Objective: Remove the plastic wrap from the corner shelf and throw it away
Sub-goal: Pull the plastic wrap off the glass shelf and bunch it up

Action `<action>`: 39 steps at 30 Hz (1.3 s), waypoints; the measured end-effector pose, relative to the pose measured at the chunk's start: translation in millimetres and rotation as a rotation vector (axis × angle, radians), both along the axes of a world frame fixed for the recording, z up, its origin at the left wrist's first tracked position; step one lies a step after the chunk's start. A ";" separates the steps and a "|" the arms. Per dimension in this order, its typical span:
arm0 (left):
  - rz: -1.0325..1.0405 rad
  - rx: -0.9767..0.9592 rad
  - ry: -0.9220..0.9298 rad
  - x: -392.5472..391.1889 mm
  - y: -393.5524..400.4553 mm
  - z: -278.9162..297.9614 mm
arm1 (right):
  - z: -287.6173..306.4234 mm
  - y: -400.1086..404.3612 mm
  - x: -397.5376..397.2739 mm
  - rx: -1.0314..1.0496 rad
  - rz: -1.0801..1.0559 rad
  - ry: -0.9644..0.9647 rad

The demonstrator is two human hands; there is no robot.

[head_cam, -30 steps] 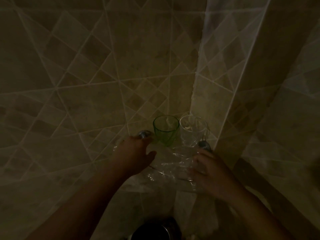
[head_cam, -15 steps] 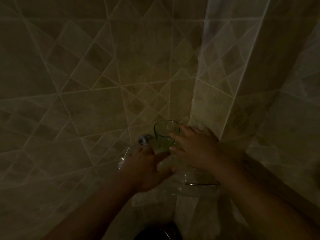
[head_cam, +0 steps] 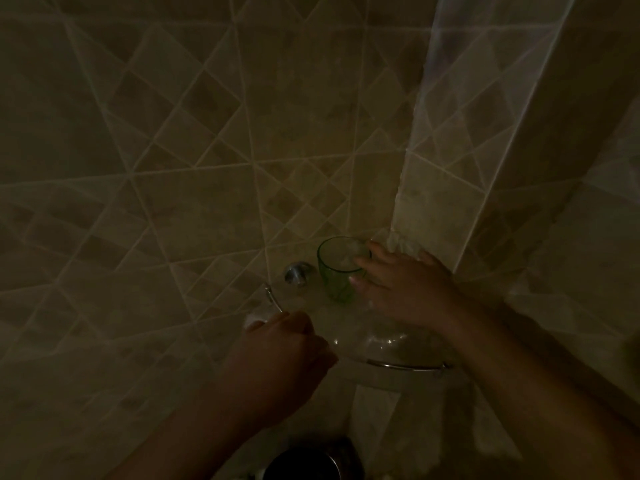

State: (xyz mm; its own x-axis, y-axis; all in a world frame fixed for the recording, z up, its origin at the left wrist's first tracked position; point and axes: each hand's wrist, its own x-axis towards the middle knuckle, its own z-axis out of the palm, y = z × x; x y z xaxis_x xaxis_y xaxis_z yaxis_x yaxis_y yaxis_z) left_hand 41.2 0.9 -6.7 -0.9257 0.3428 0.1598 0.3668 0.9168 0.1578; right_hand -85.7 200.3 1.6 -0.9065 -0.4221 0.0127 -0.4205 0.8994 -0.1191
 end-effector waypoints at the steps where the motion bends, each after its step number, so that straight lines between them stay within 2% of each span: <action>1: -0.001 0.011 -0.012 4.2 -0.7 1.4 | 0.8 -0.4 1.1 -0.005 -0.004 -0.012; 6: -0.014 0.120 0.002 20.3 -7.2 8.0 | 5.5 4.1 3.4 -0.047 0.017 -0.054; 11: -0.065 0.080 0.061 32.9 -18.6 21.7 | 4.7 7.8 0.2 -0.090 0.039 -0.090; 18: -0.079 0.262 0.027 51.0 -49.4 23.2 | 6.0 10.5 -3.9 -0.138 0.061 -0.070; 20: -0.018 0.338 0.039 50.6 -49.7 14.4 | 8.3 19.9 4.4 -0.365 0.051 -0.013; 21: 0.023 0.379 0.048 49.1 -48.2 9.9 | 8.8 25.8 14.9 -0.582 0.023 -0.011; 24: 0.129 0.479 0.058 43.2 -41.0 -3.9 | 5.7 38.1 56.9 -1.521 -0.146 -0.129; 25: 0.146 0.510 0.047 41.1 -36.5 -7.5 | -0.9 41.7 66.7 -1.758 -0.171 -0.141; 26: 0.152 0.541 0.031 39.3 -31.8 -10.8 | -8.7 41.7 76.3 -1.884 -0.190 -0.144; 28: 0.148 0.614 -0.019 34.3 -20.3 -17.4 | -21.7 33.4 96.8 -1.851 -0.221 -0.193; 31: 0.082 0.731 -0.148 27.9 -4.2 -18.6 | -38.3 11.0 121.1 -1.507 -0.145 -0.349; 33: 0.009 0.782 -0.208 25.1 2.9 -16.1 | -45.2 6.6 126.6 -1.375 -0.170 -0.338; 36: -0.003 0.941 -0.217 25.2 9.6 -15.6 | -48.2 11.7 119.8 -1.364 -0.299 -0.220; 39: 0.144 1.244 -0.190 23.3 10.6 -21.2 | -53.3 21.1 116.4 -1.434 -0.385 -0.163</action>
